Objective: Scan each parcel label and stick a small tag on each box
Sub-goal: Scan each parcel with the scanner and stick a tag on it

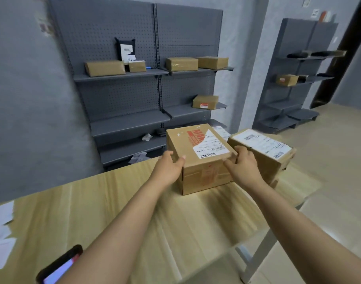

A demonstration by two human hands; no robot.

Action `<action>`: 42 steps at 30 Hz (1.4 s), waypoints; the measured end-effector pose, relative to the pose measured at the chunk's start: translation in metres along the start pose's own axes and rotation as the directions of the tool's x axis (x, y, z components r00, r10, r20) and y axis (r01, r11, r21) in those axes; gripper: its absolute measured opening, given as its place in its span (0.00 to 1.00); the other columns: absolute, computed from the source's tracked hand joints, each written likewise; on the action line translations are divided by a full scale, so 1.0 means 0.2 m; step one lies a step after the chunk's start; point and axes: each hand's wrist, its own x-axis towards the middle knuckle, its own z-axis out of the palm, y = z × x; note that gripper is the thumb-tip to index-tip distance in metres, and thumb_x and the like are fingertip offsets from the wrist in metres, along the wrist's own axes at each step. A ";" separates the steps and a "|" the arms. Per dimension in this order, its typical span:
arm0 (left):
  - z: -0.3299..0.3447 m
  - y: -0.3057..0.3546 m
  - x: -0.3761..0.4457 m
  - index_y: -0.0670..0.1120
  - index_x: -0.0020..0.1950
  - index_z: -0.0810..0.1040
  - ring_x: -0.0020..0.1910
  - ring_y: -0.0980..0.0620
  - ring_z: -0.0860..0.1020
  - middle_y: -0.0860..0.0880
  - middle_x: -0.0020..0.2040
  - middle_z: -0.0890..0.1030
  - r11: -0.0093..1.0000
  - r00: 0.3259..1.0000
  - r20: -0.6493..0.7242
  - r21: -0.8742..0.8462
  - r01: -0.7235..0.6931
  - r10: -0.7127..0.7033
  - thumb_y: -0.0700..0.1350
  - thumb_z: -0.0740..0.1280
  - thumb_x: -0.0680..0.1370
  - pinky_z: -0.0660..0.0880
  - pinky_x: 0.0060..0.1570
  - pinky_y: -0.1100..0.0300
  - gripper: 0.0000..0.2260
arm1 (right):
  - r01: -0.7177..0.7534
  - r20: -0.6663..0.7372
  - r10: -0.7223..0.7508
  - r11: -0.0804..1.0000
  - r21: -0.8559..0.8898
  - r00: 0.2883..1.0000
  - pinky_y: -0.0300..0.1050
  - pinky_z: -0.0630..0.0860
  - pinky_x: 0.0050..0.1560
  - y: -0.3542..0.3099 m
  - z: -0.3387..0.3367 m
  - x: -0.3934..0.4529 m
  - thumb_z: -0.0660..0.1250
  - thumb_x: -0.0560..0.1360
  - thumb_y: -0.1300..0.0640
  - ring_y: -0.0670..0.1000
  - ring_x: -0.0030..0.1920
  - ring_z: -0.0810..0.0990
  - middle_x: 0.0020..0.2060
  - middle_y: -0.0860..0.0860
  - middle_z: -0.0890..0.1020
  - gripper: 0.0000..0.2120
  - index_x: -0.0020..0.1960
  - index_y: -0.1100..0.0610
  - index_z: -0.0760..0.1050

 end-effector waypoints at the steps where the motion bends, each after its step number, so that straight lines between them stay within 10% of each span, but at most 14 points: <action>1: 0.02 0.00 0.01 0.48 0.74 0.63 0.67 0.47 0.71 0.48 0.70 0.71 0.998 0.999 0.002 -0.034 0.048 -0.048 0.61 0.59 0.78 0.66 0.54 0.58 0.29 | -0.014 0.019 0.013 1.000 0.015 1.000 0.55 0.64 0.69 0.02 0.00 0.04 0.66 0.75 0.51 0.60 0.68 0.65 0.68 0.59 0.67 0.31 0.74 0.60 0.59; 13: 0.08 0.03 -0.07 0.51 0.65 0.70 0.57 0.48 0.77 0.52 0.58 0.78 0.927 0.975 -0.073 -0.332 0.175 -0.210 0.51 0.61 0.79 0.73 0.61 0.50 0.15 | -0.105 0.187 0.046 0.941 0.322 0.981 0.47 0.74 0.39 0.09 0.12 0.16 0.66 0.75 0.44 0.51 0.44 0.76 0.51 0.51 0.78 0.19 0.59 0.54 0.66; 27: -0.79 -0.44 -0.81 0.54 0.58 0.69 0.49 0.54 0.79 0.62 0.47 0.77 0.935 0.864 -0.442 -0.343 0.088 -0.243 0.54 0.64 0.76 0.78 0.51 0.50 0.13 | 0.049 0.216 -0.239 0.769 0.638 0.947 0.38 0.69 0.37 -0.65 0.48 -0.61 0.69 0.74 0.47 0.38 0.44 0.75 0.46 0.39 0.76 0.16 0.57 0.50 0.68; 39: -1.34 -0.94 -1.62 0.52 0.56 0.72 0.45 0.54 0.79 0.58 0.47 0.78 0.896 0.751 -0.513 -0.374 0.240 -0.416 0.52 0.64 0.76 0.78 0.53 0.48 0.10 | 0.021 0.483 -0.392 0.793 0.609 0.783 0.33 0.73 0.35 -1.03 0.84 -1.47 0.68 0.75 0.48 0.46 0.47 0.81 0.52 0.49 0.80 0.16 0.59 0.52 0.70; 42: -1.37 -1.00 -1.73 0.53 0.56 0.72 0.45 0.54 0.79 0.57 0.45 0.79 0.882 0.742 -0.501 -0.387 0.268 -0.446 0.52 0.63 0.76 0.78 0.50 0.51 0.10 | 0.049 0.513 -0.393 0.827 0.561 0.763 0.46 0.79 0.48 -1.05 0.87 -1.58 0.68 0.74 0.48 0.51 0.51 0.81 0.55 0.51 0.79 0.21 0.62 0.56 0.69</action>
